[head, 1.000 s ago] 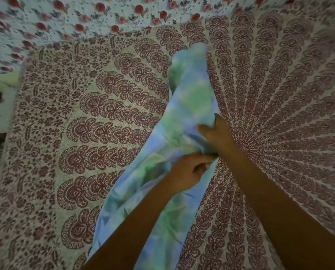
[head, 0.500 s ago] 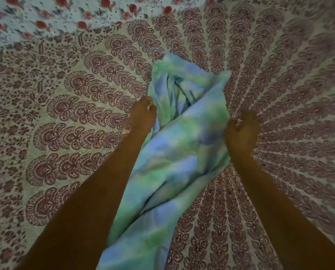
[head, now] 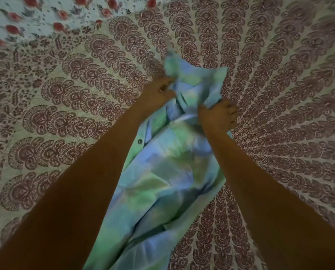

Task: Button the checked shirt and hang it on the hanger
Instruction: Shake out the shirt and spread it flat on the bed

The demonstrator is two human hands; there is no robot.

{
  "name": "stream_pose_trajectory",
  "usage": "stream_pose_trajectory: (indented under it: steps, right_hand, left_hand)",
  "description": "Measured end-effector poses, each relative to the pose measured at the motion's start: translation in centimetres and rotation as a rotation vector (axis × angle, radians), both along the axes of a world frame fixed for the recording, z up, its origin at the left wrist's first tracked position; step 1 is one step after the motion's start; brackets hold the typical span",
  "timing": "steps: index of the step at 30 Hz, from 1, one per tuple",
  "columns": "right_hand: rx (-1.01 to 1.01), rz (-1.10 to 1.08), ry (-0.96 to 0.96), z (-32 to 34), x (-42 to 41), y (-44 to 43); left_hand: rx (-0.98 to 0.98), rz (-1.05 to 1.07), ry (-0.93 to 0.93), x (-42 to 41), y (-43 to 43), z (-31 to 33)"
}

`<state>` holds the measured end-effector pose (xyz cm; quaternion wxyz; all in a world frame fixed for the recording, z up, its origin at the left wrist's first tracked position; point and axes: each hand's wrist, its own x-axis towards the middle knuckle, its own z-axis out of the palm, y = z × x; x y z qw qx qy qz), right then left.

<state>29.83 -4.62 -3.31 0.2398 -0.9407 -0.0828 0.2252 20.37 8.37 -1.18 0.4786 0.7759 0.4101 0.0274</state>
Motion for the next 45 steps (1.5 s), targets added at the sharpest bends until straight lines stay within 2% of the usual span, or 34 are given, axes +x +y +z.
stream_pose_trajectory:
  steps: [2, 4, 8, 10, 14, 16, 18, 22, 26, 31, 34, 37, 40, 45]
  right_hand:
    - [0.084, -0.011, -0.043, -0.3, 0.9, -0.8]
    - [0.214, -0.007, -0.087, -0.5, 1.4, -1.7]
    - [0.458, -0.086, -0.070, -0.3, 1.4, -3.1]
    - [0.513, -0.133, -0.086, -0.1, 1.5, -3.3]
    - [0.614, -0.149, -0.069, 0.4, 1.8, -3.4]
    - [0.642, -0.108, -0.054, 1.1, 1.7, -3.6]
    - [0.661, -0.076, -0.047, 2.3, 1.7, -4.1]
    - [0.708, -0.031, 0.013, 6.6, 1.9, -6.4]
    - [0.773, 0.083, 0.015, 13.6, 1.0, -8.8]
    - [0.645, 0.361, -0.046, 24.9, -1.5, -11.9]
    - [0.504, 0.535, -0.147, 31.4, -3.2, -14.7]
    - [0.501, 0.673, -0.264, 37.5, -4.9, -17.7]
    - [0.559, 0.646, -0.397, 42.0, -6.1, -19.8]
    - [0.827, 0.514, -0.272, 48.2, -9.1, -23.6]
  left_hand:
    - [-0.111, -0.122, 0.068, 0.6, -0.8, -0.2]
    - [-0.142, -0.043, 0.035, 0.9, -1.1, -0.4]
    - [0.299, 0.152, -0.011, 1.0, 0.5, -2.6]
    - [0.348, 0.088, 0.092, 1.2, 1.1, -3.1]
    - [0.222, -0.169, 0.191, 2.8, 1.3, -2.3]
    - [0.258, -0.195, 0.239, 3.5, 1.2, -1.6]
    - [0.285, -0.177, 0.179, 3.3, 0.6, 0.4]
    - [0.244, -0.197, -0.053, 0.9, -1.3, 6.8]
    - [0.203, -0.171, -0.118, -2.9, -3.4, 14.8]
    - [0.246, -0.099, -0.238, -8.0, -6.5, 25.2]
    - [0.334, -0.040, -0.326, -10.7, -9.1, 31.4]
    - [0.440, 0.049, -0.433, -13.3, -12.6, 38.0]
    - [0.533, 0.108, -0.526, -15.6, -16.4, 43.7]
    - [0.664, 0.247, -0.673, -19.0, -23.0, 51.2]
